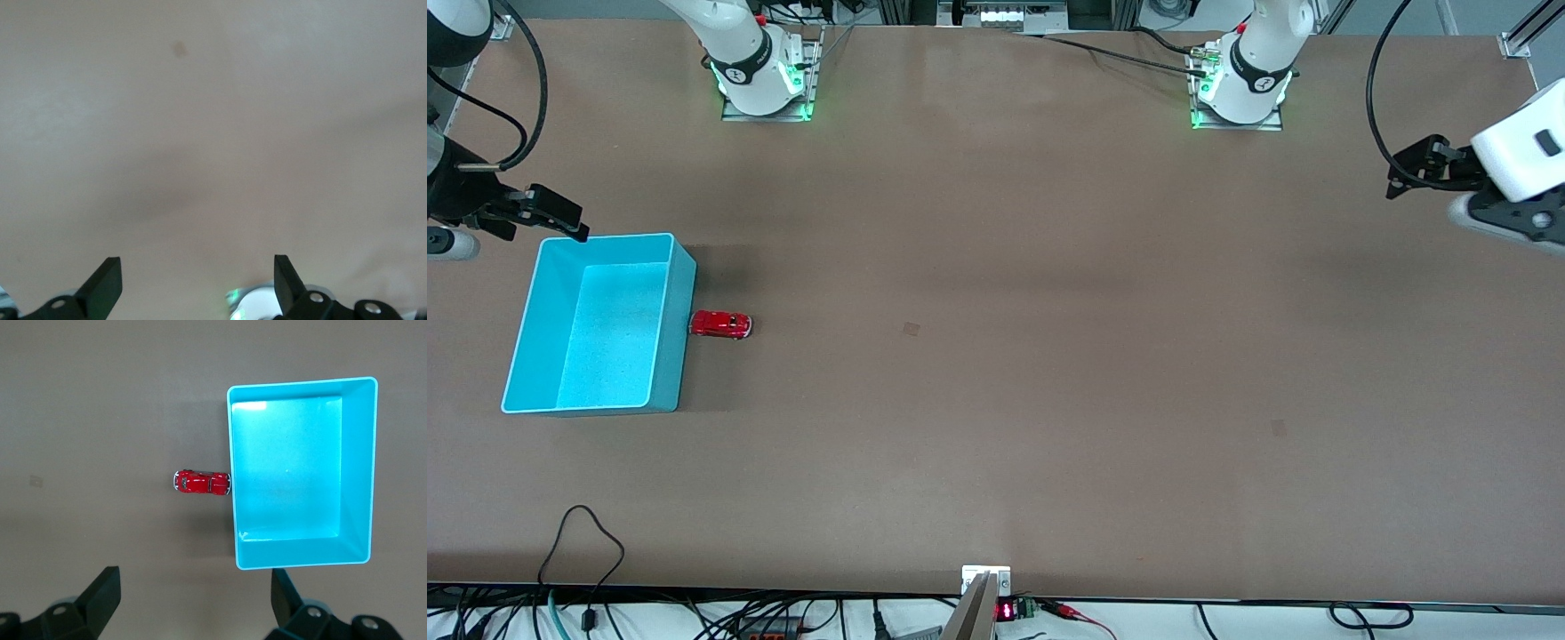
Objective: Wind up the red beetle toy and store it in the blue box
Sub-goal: 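Reach the right gripper down to the car beside the cyan box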
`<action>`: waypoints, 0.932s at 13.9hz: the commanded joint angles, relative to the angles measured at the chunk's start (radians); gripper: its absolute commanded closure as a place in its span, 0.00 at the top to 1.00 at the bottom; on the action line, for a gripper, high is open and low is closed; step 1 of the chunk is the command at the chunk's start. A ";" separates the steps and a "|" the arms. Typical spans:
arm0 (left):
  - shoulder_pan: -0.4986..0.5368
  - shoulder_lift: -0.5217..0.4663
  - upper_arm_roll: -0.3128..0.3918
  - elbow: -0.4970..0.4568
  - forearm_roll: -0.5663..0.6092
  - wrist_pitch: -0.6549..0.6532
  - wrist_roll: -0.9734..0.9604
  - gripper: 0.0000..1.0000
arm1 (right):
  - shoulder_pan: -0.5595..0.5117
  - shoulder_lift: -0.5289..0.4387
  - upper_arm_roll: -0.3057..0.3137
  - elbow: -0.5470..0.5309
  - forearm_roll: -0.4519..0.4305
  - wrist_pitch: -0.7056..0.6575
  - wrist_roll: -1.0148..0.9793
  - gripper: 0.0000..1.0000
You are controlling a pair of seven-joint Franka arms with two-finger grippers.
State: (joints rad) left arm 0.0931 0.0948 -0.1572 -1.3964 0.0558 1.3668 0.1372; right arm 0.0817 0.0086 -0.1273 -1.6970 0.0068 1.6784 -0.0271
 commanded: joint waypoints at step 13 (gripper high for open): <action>-0.136 -0.127 0.154 -0.193 -0.021 0.132 -0.122 1.00 | 0.122 0.194 0.006 0.050 -0.001 0.030 -0.059 1.00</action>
State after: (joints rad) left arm -0.0450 -0.0633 -0.0117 -1.6319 0.0496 1.5295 0.0144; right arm 0.1834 0.1752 -0.1168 -1.6786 0.0075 1.7078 -0.0618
